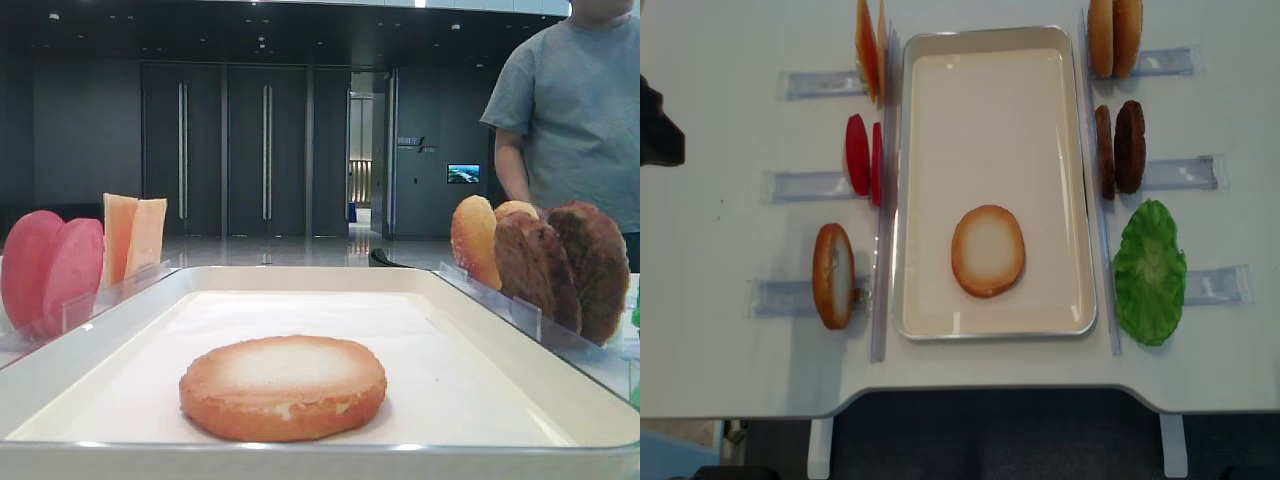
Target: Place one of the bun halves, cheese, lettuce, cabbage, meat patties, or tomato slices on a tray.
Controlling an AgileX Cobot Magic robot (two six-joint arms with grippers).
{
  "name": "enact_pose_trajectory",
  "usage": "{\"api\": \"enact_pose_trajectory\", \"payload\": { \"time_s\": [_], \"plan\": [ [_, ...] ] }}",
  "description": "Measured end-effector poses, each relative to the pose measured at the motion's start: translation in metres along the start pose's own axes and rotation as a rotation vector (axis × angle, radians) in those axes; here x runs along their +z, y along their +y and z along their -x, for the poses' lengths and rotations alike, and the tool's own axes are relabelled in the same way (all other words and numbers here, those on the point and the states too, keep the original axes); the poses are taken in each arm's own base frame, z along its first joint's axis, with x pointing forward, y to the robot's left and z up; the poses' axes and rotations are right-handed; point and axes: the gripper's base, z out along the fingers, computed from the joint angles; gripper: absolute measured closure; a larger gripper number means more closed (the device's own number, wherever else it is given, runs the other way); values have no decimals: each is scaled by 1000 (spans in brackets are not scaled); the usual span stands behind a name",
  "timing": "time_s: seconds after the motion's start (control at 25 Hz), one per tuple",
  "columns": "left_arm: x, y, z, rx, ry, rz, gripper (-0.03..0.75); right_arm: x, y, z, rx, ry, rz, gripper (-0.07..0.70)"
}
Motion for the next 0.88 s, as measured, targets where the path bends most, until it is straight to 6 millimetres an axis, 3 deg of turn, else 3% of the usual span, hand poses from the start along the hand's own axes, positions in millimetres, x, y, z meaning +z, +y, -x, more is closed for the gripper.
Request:
{"api": "enact_pose_trajectory", "payload": {
  "time_s": [0.24, 0.88],
  "plan": [
    [-29, -1, -26, 11, -114, 9, 211, 0, 0, 0, 0, 0, 0, 84],
    [-23, -2, -138, 46, -259, 20, 224, 0, 0, 0, 0, 0, 0, 84]
  ]
}}
